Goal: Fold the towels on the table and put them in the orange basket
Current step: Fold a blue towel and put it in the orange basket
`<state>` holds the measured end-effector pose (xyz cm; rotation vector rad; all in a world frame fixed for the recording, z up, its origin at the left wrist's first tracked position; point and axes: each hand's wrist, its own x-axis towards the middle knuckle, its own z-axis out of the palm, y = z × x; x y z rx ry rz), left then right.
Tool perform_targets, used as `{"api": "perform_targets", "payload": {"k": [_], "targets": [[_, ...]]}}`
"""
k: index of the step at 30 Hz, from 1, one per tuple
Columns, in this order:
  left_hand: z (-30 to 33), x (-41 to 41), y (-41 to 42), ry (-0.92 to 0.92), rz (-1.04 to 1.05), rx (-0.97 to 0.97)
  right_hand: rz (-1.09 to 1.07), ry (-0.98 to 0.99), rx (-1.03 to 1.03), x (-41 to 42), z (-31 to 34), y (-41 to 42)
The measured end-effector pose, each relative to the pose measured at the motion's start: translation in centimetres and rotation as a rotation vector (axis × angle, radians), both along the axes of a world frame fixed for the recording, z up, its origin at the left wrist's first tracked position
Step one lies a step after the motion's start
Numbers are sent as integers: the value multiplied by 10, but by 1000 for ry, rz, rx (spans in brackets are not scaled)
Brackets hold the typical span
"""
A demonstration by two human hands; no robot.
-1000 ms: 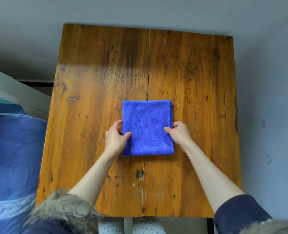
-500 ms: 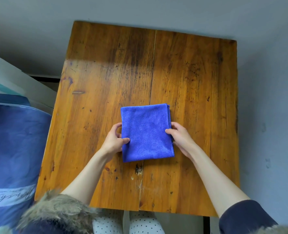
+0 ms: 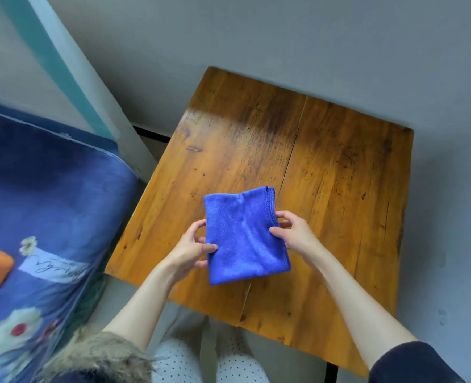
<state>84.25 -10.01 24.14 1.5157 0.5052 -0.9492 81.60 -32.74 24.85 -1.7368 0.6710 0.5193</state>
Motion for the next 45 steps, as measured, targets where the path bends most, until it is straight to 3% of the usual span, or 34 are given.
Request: {"api": "perform_targets", "payload": {"k": [9,18,28,35,45], "targets": [[66,-16,159,-145,288,-2,247,-55,160,46,78,145],[110,-63,367,-256,578,26,540,-117,183,65,122,372],[117,-117,552,-251,832,154,827,-81,233,69,124,592],[102,-115,623,-194,1005,157,943,-40,197,95,107,696],[55,-67,699,-39,1068,260,1082,53,76,147,54,806]]}}
